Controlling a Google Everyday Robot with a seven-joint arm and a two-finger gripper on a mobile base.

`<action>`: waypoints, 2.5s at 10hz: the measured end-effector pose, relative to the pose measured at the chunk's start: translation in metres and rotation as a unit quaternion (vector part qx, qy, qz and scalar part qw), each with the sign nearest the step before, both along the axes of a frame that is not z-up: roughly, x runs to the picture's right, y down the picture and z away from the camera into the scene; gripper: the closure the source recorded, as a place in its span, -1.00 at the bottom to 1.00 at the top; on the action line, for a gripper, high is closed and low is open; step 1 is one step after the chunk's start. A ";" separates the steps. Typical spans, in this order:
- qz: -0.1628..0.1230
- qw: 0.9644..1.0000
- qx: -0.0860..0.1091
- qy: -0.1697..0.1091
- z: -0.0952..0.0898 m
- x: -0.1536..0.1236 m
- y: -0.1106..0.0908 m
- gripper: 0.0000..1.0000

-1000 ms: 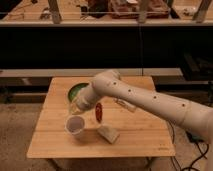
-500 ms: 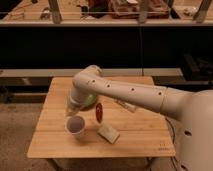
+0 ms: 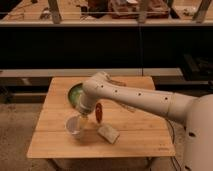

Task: Pick up the ceramic cup

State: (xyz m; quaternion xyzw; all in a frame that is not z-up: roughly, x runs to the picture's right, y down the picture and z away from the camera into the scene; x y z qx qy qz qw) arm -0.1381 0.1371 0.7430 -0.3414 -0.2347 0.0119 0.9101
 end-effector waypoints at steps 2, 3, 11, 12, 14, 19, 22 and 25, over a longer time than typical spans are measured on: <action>0.002 1.000 0.000 -0.010 0.005 -0.011 0.000 -0.60; 0.009 1.000 -0.001 -0.021 0.009 -0.020 -0.003 -0.60; -0.034 0.999 -0.015 -0.011 0.048 -0.044 0.005 -0.60; -0.032 0.999 -0.007 -0.011 0.058 -0.040 0.014 -0.60; -0.021 0.999 0.023 -0.013 0.077 -0.018 0.028 -0.51; -0.025 0.999 0.021 -0.001 0.051 -0.024 0.000 0.46; -0.029 0.999 0.043 0.010 0.014 -0.019 -0.041 0.81; -0.031 0.997 0.067 0.021 -0.024 -0.022 -0.073 0.81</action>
